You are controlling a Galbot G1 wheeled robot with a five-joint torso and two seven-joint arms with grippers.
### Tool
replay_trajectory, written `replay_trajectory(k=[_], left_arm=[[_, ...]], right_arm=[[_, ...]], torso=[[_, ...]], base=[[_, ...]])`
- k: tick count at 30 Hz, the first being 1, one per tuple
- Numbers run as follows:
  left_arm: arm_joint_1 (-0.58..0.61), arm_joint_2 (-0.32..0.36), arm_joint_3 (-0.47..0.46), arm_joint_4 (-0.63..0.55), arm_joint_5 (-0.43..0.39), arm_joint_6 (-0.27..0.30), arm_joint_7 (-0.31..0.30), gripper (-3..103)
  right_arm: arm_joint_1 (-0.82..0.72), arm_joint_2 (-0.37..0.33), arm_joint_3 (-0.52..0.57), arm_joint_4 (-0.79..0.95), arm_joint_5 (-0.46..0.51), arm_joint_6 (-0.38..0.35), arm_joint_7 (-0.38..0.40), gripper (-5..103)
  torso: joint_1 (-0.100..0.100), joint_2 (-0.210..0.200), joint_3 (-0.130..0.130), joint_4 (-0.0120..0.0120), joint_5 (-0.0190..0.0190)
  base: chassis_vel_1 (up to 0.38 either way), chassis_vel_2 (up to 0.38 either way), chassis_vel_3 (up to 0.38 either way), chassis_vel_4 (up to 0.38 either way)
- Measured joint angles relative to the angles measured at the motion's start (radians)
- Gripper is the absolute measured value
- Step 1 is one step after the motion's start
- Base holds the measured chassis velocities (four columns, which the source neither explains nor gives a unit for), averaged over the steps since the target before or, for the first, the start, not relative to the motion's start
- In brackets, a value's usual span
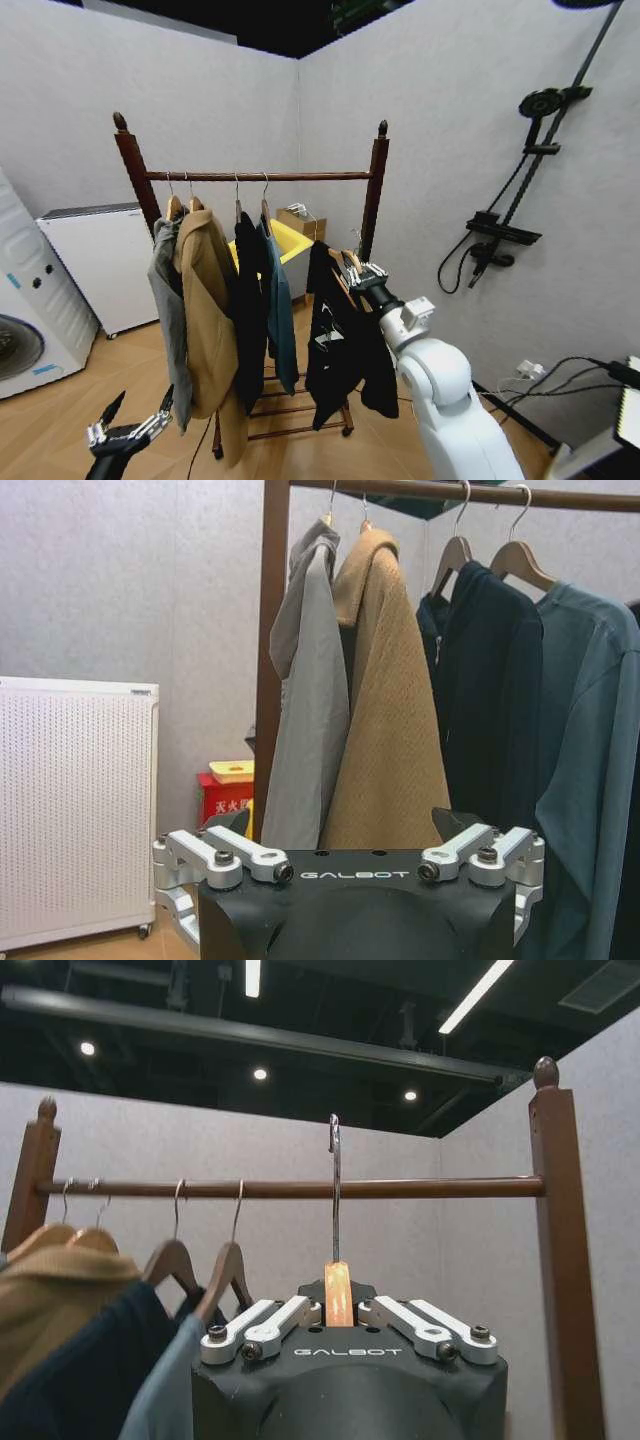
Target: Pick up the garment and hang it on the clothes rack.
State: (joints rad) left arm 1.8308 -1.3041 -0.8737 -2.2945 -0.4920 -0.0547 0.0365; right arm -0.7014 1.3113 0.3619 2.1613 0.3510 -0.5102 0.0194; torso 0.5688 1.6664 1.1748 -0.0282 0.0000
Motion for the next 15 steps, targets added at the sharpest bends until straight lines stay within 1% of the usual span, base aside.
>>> replay_trajectory(k=[1,2,3,5,9,11,12,14,15], left_arm=[[0.000,0.000,0.000,0.000,0.000,0.000,0.000,100],[0.000,0.000,0.000,0.000,0.000,0.000,0.000,100],[0.000,0.000,0.000,0.000,0.000,0.000,0.000,100],[0.000,0.000,0.000,0.000,0.000,0.000,0.000,100],[0.000,0.000,0.000,0.000,0.000,0.000,0.000,100],[0.000,0.000,0.000,0.000,0.000,0.000,0.000,100],[0.000,0.000,0.000,0.000,0.000,0.000,0.000,100],[0.000,0.000,0.000,0.000,0.000,0.000,0.000,100],[0.000,0.000,0.000,0.000,0.000,0.000,0.000,100]], right_arm=[[0.043,0.004,-0.007,-0.026,0.050,-0.014,0.015,10],[0.043,0.004,-0.007,-0.026,0.050,-0.014,0.015,10],[0.074,0.006,-0.011,-0.048,0.074,-0.022,0.020,10],[0.181,0.011,-0.035,-0.133,0.100,-0.034,0.021,10],[0.239,0.012,-0.055,-0.191,0.099,-0.044,0.021,10],[0.342,0.008,-0.093,-0.279,0.062,-0.046,0.011,10],[0.342,0.008,-0.093,-0.279,0.062,-0.046,0.011,10],[0.407,0.007,-0.122,-0.321,0.053,-0.046,0.009,10],[0.464,0.010,-0.151,-0.365,0.047,-0.048,0.008,10]], torso=[[0.000,0.000,0.000,0.0001,-0.0001],[0.000,0.000,0.000,0.0001,-0.0001],[0.000,0.000,0.000,0.0002,-0.0001],[0.000,0.000,0.000,-0.0001,-0.0001],[0.000,0.000,0.000,0.0000,0.0000],[0.000,0.000,0.000,0.0000,0.0000],[0.000,0.000,0.000,0.0000,0.0000],[0.000,0.000,0.000,-0.0002,0.0000],[0.000,0.000,0.000,-0.0001,-0.0002]], base=[[0.000,0.000,0.000,0.000],[0.000,0.000,0.000,0.000],[0.000,0.000,0.000,0.000],[0.000,0.000,0.000,0.000],[0.000,0.000,0.000,0.000],[0.000,0.000,0.000,0.000],[0.000,0.000,0.000,0.000],[0.000,0.000,0.000,0.000],[0.000,0.000,0.000,0.000]])
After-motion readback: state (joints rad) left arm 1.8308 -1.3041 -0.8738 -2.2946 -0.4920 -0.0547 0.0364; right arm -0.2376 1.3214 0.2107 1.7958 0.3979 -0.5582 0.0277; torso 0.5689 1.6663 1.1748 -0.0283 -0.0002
